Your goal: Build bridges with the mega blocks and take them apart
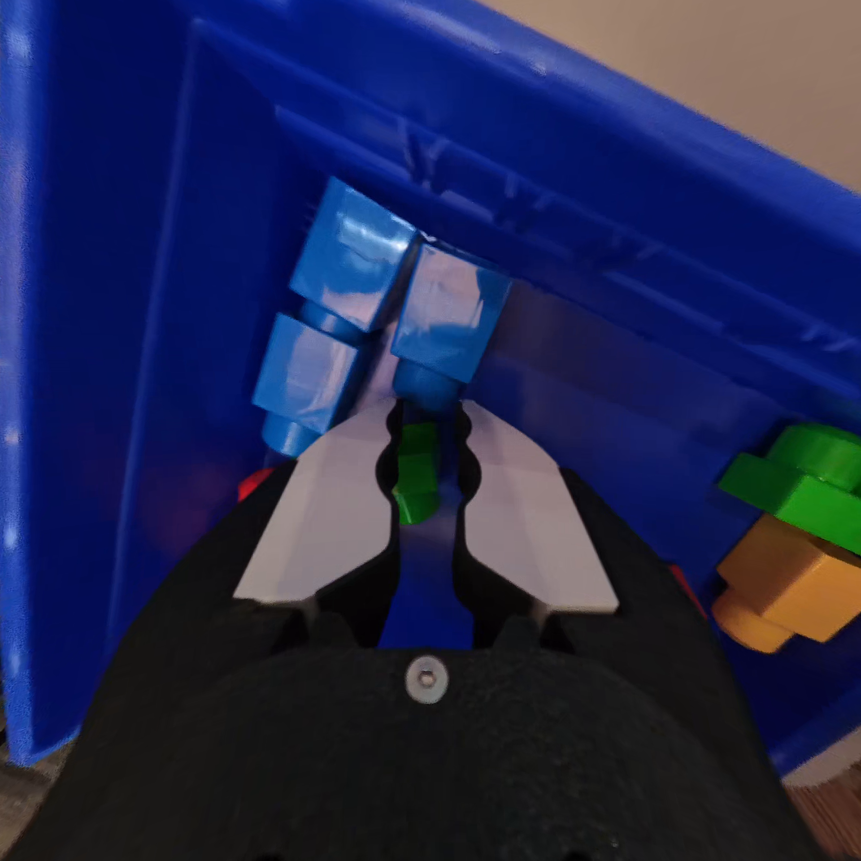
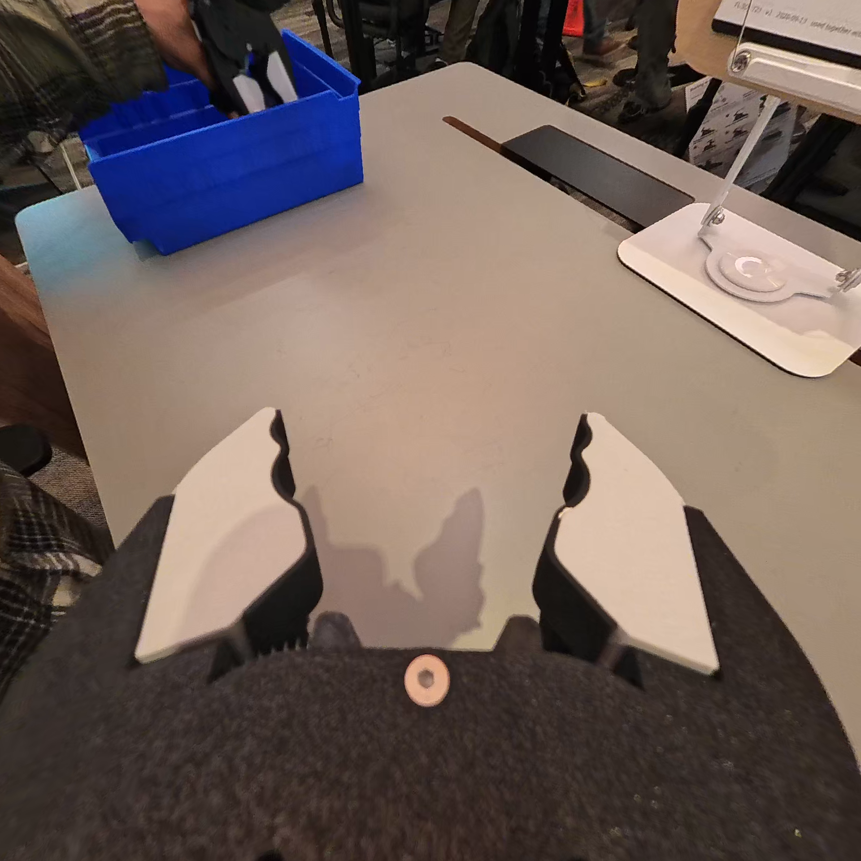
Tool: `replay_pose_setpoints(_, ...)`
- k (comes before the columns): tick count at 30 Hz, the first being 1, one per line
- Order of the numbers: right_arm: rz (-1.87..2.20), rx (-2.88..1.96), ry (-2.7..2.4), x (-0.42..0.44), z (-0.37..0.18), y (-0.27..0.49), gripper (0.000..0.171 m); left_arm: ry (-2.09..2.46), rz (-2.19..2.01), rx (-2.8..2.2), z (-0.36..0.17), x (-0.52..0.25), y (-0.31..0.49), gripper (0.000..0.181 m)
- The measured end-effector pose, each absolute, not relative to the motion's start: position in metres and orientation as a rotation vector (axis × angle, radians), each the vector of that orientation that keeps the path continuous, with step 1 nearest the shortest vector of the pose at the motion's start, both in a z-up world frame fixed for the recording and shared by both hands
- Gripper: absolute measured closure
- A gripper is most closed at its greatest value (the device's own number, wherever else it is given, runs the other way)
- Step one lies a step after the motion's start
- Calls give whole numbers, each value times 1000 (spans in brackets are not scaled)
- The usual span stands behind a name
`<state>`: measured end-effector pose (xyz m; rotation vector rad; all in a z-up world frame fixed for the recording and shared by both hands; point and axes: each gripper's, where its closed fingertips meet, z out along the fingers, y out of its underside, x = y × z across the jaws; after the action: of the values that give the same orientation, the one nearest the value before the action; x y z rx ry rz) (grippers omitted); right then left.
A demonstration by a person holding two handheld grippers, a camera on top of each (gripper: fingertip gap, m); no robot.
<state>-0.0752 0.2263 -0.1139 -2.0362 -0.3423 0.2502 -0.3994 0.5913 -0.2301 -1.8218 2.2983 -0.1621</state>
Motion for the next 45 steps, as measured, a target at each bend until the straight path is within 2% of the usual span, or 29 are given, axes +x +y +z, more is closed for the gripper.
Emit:
replay_pose_setpoints(1,253,-2031,-343,-75,-113,226,57,2326,-151,-1830,-231,-403,587,158)
replay_pose_setpoints(3,260,-2024,-340,-74,-112,226,57,2359,-149,-1873,-231,-413,578,160)
replay_pose_setpoints(8,273,-2006,-360,-76,-113,228,57,2238,-211,-1907,-222,-413,578,142)
replay_pose_setpoints(28,253,-1971,-341,-73,-105,218,58,1957,-355,-1767,-241,-397,580,151)
replay_pose_setpoints(35,272,-1950,-348,-78,-104,217,59,1915,-260,-1781,-241,-400,584,152)
replay_pose_setpoints(45,292,-1906,-336,-72,-102,191,61,1897,-70,-1916,-155,-429,574,152)
